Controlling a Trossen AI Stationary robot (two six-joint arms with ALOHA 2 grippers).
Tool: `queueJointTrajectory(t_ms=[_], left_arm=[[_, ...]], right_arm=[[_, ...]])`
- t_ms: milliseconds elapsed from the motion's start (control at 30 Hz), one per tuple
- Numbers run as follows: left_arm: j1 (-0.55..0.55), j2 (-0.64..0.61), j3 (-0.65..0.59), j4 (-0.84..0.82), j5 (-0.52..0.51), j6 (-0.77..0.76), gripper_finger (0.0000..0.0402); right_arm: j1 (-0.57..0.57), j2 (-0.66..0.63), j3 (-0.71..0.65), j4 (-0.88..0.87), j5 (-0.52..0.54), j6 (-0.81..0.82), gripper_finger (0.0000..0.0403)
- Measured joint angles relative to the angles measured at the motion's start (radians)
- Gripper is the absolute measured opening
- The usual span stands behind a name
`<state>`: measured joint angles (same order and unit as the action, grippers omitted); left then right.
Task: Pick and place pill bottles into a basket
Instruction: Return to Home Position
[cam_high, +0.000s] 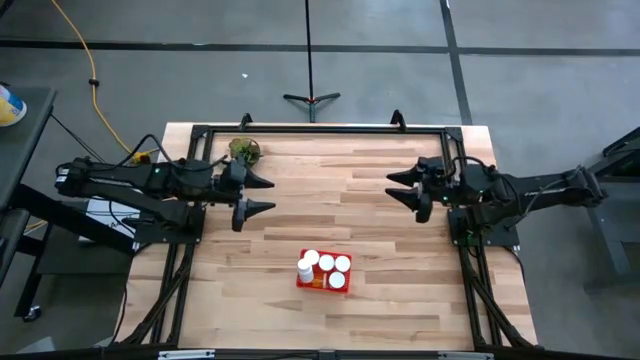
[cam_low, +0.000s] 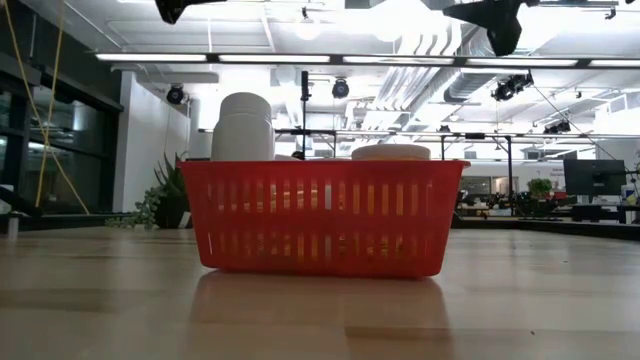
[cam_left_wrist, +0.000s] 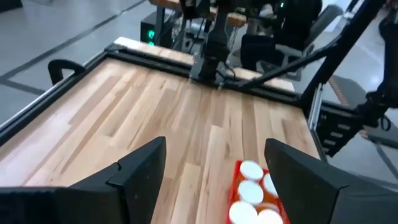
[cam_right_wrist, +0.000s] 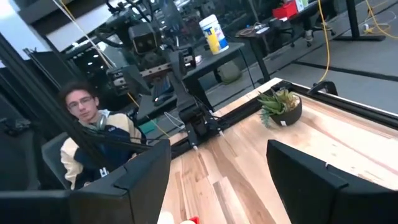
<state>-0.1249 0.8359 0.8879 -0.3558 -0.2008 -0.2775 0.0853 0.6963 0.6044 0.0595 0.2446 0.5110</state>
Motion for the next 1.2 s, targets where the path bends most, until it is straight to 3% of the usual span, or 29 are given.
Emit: queueJointTrajectory(t_ms=[300, 533, 667, 800, 1000, 1200], left_arm=[[0.0, -0.099, -0.02, 0.021, -0.024, -0.015, 0.0308], [0.0, -0.347, -0.276, 0.19, -0.069, -0.111, 0.0308], [0.0, -0.396, -0.351, 0.36, -0.069, -0.045, 0.0308], [0.0, -0.396, -0.354, 0.283, -0.092, 0.061, 0.0308], [0.0, -0.366, -0.355, 0.068, -0.219, 0.065, 0.0308], [0.0, -0.337, -0.356, 0.066, -0.206, 0.035, 0.0308]], right_arm=[[0.0, -0.024, 0.0, -0.011, -0.031, -0.016, 0.0256], [0.0, -0.024, 0.0, -0.033, -0.042, -0.018, 0.0256], [0.0, -0.024, 0.0, -0.033, -0.044, -0.045, 0.0256], [0.0, -0.024, 0.0, -0.034, -0.045, -0.085, 0.0256], [0.0, -0.024, 0.0, -0.041, -0.045, -0.084, 0.0256], [0.0, -0.024, 0.0, -0.041, -0.05, -0.071, 0.0256]])
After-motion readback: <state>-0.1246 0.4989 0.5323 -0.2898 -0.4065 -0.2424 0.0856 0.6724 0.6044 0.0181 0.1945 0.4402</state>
